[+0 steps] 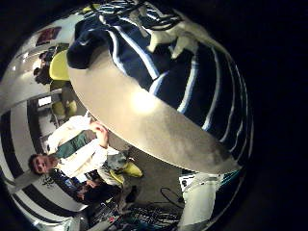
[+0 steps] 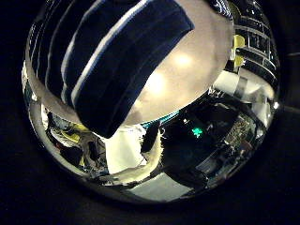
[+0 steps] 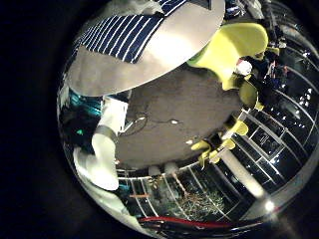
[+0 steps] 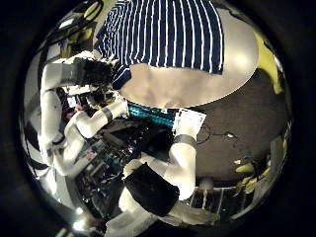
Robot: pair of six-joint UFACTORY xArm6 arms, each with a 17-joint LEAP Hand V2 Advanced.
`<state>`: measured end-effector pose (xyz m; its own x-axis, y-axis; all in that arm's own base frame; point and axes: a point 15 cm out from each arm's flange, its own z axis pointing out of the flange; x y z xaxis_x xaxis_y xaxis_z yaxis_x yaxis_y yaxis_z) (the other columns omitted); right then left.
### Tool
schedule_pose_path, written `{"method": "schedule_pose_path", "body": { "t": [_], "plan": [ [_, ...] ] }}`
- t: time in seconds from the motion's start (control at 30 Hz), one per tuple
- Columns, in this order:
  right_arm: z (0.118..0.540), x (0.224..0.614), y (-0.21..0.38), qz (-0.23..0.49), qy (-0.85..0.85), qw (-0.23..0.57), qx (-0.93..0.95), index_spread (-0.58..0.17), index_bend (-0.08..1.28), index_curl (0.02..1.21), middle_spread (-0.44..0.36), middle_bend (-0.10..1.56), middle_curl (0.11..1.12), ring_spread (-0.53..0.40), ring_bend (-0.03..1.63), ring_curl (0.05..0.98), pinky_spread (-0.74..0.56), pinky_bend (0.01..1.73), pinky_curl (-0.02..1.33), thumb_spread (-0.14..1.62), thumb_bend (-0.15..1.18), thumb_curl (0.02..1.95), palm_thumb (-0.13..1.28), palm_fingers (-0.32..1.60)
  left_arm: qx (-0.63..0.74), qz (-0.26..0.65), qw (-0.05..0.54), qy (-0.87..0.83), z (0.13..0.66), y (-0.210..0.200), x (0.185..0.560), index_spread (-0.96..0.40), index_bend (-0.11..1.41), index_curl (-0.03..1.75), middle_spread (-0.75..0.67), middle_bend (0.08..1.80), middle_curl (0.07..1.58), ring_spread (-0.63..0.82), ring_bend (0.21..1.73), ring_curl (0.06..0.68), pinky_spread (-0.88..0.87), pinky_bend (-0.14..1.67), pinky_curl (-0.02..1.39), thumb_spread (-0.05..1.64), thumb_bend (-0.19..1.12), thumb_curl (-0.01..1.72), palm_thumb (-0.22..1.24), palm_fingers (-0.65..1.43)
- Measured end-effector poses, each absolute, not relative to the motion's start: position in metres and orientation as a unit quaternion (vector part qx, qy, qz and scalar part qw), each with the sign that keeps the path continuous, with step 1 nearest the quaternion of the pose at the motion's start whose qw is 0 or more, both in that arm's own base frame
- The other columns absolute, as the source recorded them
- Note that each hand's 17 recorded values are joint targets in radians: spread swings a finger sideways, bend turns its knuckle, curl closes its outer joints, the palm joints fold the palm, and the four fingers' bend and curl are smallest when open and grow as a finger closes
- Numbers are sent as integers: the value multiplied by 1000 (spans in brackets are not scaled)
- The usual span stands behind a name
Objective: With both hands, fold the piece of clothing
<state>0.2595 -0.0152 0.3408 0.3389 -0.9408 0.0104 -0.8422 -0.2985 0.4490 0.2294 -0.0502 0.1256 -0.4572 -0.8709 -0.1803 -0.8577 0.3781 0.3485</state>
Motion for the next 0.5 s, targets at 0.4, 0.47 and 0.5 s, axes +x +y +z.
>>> {"method": "schedule_pose_path", "body": {
  "t": [0.4, 0.47, 0.5],
  "plan": [
    [345, 249, -16, -131, -564, 195, 792, -271, 160, 283, 90, 263, 364, 187, 586, 228, 360, 606, 197, 1344, -9, 190, 200, 197, 551, -143, -20, -822, 147, -54, 256, -102, 197, 323, -177, 703, 605, -281, 1011, 284, -237, 650, 377, 1019, 49, 361, 542, 841],
    [345, 248, -16, -131, -568, 196, 788, -264, 158, 282, 94, 266, 363, 188, 592, 229, 360, 602, 198, 1353, -5, 192, 209, 204, 555, -132, -28, -821, 155, -53, 261, -149, 190, 339, -242, 731, 660, -361, 1047, 320, -366, 805, 438, 1044, 53, 371, 597, 897],
    [344, 248, -16, -131, -569, 197, 788, -263, 157, 281, 95, 268, 364, 189, 591, 229, 361, 604, 198, 1356, -5, 192, 212, 206, 556, -129, -30, -820, 159, -52, 264, -173, 192, 348, -271, 742, 681, -396, 1057, 331, -414, 858, 458, 1058, 56, 374, 623, 906]
  ]
}}
